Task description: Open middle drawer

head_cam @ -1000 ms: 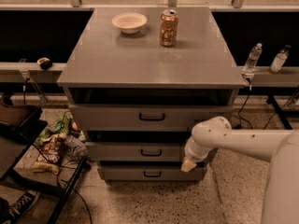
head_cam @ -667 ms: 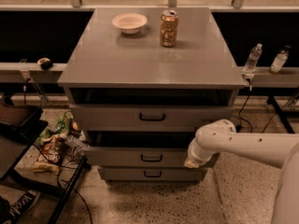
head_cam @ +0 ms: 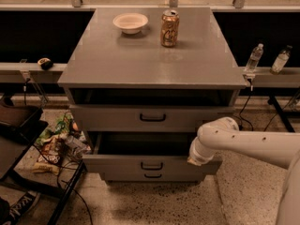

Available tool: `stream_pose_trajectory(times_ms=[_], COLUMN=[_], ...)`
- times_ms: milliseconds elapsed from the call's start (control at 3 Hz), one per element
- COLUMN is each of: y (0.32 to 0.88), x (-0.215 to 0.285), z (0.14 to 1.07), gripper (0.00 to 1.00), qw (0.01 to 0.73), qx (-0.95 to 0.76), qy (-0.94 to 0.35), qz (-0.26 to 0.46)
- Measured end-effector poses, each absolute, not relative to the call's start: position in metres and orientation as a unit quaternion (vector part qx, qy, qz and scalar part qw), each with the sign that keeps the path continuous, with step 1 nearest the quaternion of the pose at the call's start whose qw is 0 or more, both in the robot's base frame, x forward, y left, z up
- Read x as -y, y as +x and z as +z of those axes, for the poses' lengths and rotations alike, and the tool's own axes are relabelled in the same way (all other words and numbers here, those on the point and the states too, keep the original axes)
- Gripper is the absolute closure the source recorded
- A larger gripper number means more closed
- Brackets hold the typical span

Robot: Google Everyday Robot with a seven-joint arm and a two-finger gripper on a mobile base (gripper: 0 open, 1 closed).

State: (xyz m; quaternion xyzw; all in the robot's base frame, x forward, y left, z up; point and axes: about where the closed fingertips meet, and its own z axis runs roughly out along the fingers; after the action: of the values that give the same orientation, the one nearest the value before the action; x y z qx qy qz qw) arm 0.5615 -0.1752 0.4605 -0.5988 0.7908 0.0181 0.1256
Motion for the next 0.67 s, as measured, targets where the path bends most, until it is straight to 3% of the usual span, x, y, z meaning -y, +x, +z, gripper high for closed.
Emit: stream_pose_trajectory(times_ms=[667], y=[0.5622], x=[0.1759], z=[0.4663], gripper=[0.58], qw=[0.126], qx=[-0.791], qy=[-0.599], qz=[0.018])
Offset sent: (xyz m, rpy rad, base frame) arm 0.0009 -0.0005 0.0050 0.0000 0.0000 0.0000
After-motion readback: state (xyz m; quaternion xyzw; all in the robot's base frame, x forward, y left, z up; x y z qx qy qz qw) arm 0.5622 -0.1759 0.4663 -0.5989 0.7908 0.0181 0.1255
